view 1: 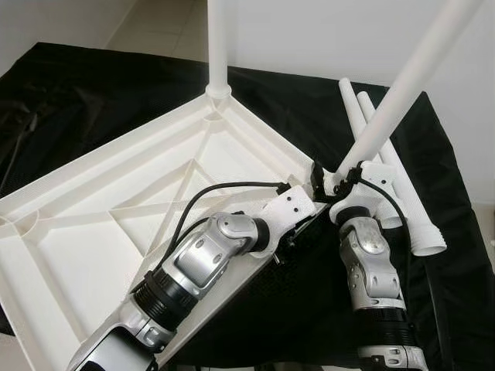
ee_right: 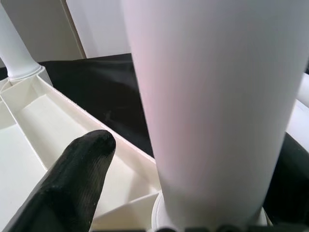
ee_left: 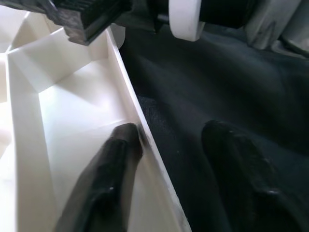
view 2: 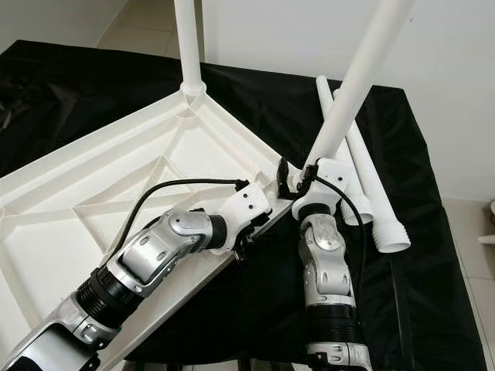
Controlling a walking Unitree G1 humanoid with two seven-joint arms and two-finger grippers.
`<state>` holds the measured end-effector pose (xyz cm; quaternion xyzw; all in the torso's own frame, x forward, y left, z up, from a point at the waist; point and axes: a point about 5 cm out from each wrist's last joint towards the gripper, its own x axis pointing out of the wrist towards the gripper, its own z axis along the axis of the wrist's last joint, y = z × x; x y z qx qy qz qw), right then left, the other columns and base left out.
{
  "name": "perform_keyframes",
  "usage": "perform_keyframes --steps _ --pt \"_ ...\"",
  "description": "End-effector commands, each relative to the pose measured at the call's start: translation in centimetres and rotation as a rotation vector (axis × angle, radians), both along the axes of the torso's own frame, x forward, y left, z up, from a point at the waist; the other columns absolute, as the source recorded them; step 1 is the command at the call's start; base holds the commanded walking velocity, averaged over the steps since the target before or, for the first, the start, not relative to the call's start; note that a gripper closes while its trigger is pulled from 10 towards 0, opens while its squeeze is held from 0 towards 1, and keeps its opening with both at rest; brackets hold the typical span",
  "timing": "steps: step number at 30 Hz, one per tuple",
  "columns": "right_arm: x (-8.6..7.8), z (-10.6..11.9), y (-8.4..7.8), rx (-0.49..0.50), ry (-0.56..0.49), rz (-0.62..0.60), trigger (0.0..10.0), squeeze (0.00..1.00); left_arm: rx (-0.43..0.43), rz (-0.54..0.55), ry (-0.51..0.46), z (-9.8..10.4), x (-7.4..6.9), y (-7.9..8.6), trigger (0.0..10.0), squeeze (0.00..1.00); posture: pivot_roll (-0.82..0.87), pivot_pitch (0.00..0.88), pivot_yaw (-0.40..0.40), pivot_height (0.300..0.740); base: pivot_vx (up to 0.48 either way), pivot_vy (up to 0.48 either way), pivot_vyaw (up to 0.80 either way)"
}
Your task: Building children table
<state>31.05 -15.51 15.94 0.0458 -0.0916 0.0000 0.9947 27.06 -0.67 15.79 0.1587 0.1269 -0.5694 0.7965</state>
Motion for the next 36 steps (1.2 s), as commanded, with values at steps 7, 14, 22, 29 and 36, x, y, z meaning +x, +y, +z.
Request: perform_keyframes --steps 7,14,22,29,36 --pt "-0.6 -1.0 0.0 0.005 -0.003 0.016 10.0 0.00 -0.005 -0.019 -0.061 1.6 1.2 1.3 10.0 0.20 -0.02 0.126 -0.023 0.740 0.000 0.000 0.00" --pt "-0.3 -1.0 -0.6 -0.001 -0.033 0.018 10.0 0.00 -0.193 0.068 -0.108 6.0 3.4 3.4 10.0 0.00 -0.03 0.106 0.006 0.740 0.000 0.000 0.00" --pt "2.0 0.4 -1.1 -0.025 -0.080 0.021 10.0 0.00 -0.350 0.361 -0.300 8.4 5.8 5.3 10.0 0.00 0.00 0.100 0.024 0.740 0.000 0.000 0.00" --pt "3.6 1.4 -1.3 -0.029 -0.094 0.028 10.0 0.00 -0.398 0.465 -0.283 8.4 6.2 6.5 10.0 0.00 0.03 0.124 0.000 0.740 0.000 0.000 0.00" --pt "6.1 3.1 -1.8 -0.054 -0.114 0.038 10.0 0.00 -0.351 0.494 -0.306 7.8 6.3 7.7 10.0 0.00 0.05 0.157 -0.030 0.740 0.000 0.000 0.00"
